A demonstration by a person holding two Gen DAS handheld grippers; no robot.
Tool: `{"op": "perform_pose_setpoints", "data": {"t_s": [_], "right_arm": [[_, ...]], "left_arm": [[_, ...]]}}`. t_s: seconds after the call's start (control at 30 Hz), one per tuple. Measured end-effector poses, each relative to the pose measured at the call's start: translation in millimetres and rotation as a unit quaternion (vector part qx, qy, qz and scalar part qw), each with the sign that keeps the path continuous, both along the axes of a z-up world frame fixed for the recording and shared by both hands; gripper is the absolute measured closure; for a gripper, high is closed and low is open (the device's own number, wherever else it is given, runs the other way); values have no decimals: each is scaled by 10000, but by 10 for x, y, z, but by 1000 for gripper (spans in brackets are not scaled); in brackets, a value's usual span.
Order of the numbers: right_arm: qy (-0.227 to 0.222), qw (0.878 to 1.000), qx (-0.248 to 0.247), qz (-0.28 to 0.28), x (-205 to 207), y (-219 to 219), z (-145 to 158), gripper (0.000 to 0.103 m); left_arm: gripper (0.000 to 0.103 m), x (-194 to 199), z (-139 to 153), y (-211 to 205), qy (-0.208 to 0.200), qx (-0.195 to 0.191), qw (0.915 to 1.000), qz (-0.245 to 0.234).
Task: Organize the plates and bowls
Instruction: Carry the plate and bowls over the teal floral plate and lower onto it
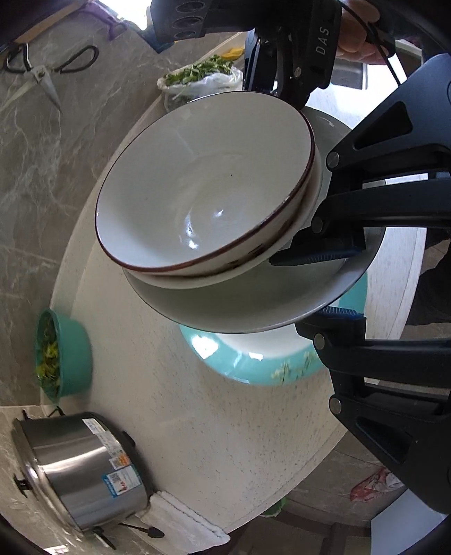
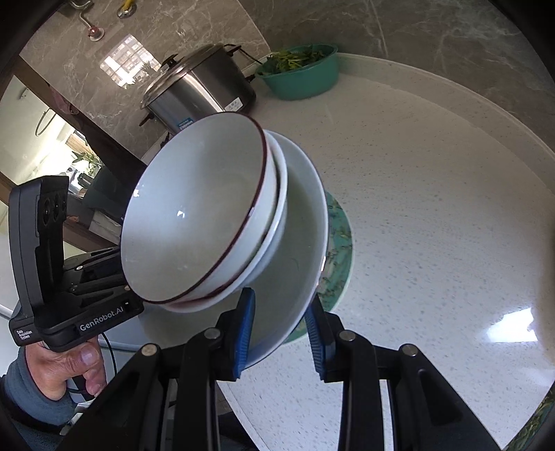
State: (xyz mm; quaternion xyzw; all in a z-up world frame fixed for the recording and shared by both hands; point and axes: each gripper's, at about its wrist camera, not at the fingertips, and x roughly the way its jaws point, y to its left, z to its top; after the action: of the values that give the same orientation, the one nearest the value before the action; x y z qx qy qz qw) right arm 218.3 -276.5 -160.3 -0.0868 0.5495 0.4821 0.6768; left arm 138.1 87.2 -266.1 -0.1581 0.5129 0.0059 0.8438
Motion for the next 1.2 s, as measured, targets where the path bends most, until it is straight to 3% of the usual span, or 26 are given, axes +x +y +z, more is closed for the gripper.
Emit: {"op": "perform_pose_setpoints", "data": {"t_s": [0.43,0.77,1.2], "right_arm": [[297,9988,-317,-204,34,211,-468,71],[373,9978,-436,-321,38,219,-601,71],[399,9969,-477,-487,50,194,-681,72]], "left_arm": [[84,236,-737,390,403,-182,9988,-222],[84,427,-885,482,513,-192,9979,-358],[82,389,-979,402,500,-137,9971,-550]]}}
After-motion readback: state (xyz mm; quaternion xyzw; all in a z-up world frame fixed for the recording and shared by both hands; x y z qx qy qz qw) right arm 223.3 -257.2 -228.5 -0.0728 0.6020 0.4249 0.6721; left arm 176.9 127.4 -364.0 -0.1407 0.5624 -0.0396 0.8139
